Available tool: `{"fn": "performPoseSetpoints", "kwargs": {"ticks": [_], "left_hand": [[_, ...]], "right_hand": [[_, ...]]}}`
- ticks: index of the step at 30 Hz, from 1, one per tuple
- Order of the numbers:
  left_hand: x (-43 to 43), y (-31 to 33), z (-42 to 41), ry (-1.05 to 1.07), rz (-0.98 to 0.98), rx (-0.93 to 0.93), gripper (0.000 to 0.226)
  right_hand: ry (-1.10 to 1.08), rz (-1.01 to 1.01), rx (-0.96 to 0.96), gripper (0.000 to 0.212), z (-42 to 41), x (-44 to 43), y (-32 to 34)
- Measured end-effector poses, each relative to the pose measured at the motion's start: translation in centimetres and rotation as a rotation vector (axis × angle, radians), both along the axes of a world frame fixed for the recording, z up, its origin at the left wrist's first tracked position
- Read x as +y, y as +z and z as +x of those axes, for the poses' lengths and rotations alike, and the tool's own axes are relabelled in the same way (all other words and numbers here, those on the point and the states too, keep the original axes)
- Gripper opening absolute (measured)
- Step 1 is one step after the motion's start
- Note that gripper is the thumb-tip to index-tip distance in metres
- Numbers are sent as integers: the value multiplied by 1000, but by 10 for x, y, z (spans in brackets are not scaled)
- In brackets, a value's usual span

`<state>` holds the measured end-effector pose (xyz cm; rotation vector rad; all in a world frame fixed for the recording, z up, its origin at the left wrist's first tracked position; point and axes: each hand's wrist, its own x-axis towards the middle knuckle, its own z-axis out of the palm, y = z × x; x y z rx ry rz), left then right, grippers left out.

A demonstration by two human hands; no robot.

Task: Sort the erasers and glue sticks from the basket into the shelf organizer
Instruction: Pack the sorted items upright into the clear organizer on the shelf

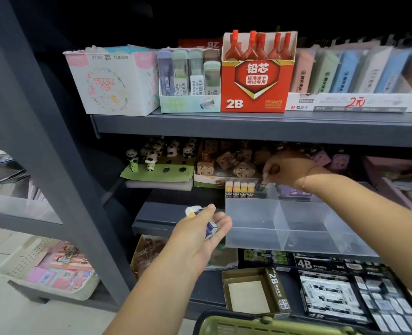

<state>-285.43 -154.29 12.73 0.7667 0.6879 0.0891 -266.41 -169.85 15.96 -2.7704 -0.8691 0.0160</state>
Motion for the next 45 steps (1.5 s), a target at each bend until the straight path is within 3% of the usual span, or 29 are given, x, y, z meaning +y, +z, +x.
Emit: {"fn": "performPoseSetpoints", "kwargs": {"ticks": [3,11,18,20,22,25,29,34,38,45], "left_hand": [[0,0,0,-3,-19,21,29],[2,1,-3,4,-46,34,28],[1,1,-4,-89,101,-106,20],[-1,1,-4,-123,136,-125,19],[-4,0,-4,-149,210,-130,20],[-9,-1,-2,-175,335,-132,19],[-13,-2,0,-198,447,-147,15],[-9,-5,2,-122,569,-126,19],[-2,-11,2,-47,684,-45,22],[-9,-18,5,-255,943,-41,33]], "right_hand": [[35,-93,-9,8,5,10,-15],[-28,-62,-139,14,7,14,-36],[-83,-11,-160,23,-12,20,-21],[-11,224,-16,20,-30,27,-9],[146,405,252,21,-51,34,3],[330,407,549,25,-78,41,14],[361,436,623,14,-85,42,11],[194,420,447,16,-53,20,28],[39,274,288,16,-9,0,31],[-9,-65,-43,16,-1,5,11]]}}
